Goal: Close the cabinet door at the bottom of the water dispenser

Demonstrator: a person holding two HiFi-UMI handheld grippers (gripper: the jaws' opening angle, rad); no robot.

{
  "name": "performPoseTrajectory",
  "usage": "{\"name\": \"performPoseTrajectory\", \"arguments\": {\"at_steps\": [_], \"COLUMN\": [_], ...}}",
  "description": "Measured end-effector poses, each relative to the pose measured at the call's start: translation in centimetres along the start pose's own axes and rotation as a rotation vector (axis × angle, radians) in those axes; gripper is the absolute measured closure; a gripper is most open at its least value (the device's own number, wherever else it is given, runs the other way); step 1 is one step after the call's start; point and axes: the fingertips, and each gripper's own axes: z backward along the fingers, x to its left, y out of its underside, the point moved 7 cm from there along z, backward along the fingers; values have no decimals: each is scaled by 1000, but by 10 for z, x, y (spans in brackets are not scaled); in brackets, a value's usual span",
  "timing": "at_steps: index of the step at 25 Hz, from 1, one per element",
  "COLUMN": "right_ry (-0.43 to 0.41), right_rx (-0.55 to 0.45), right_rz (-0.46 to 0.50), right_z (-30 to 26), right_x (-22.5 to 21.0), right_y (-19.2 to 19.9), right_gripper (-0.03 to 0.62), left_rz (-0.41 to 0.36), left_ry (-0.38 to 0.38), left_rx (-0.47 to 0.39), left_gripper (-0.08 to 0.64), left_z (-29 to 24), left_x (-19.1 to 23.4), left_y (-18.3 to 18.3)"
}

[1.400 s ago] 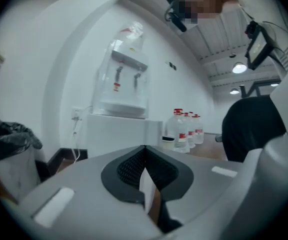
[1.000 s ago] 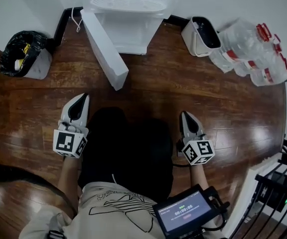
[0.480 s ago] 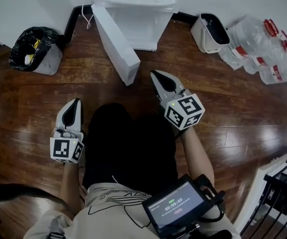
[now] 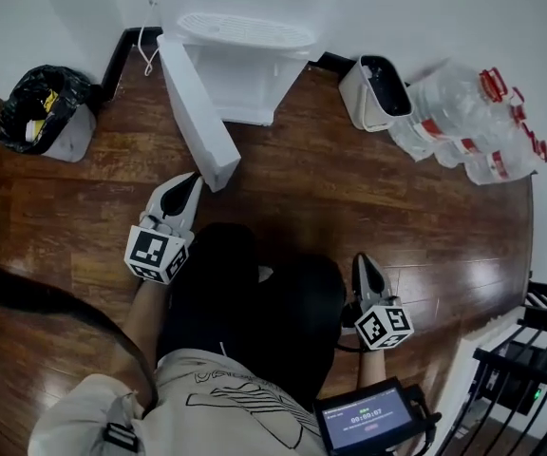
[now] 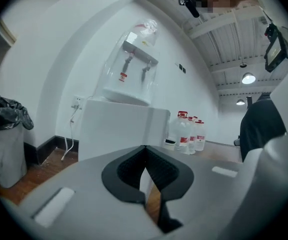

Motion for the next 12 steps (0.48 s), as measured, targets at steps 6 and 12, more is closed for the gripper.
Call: {"name": "performPoseTrajectory", "arguments": {"at_steps": [6, 12], "right_ry": [-5, -199], "right_rx": [37, -9], "right_rz": [-16, 61], "right_z": [12, -86], "right_x": [-22, 8], "right_y": [13, -7], "right_gripper": [589, 589], "left_rz": [19, -68], "left_ry": [121, 54], "left_rx": [-38, 71], "left_gripper": [557, 554], "left_z": [-65, -41], "left_x": [-37, -35], "left_y": [4, -1]}}
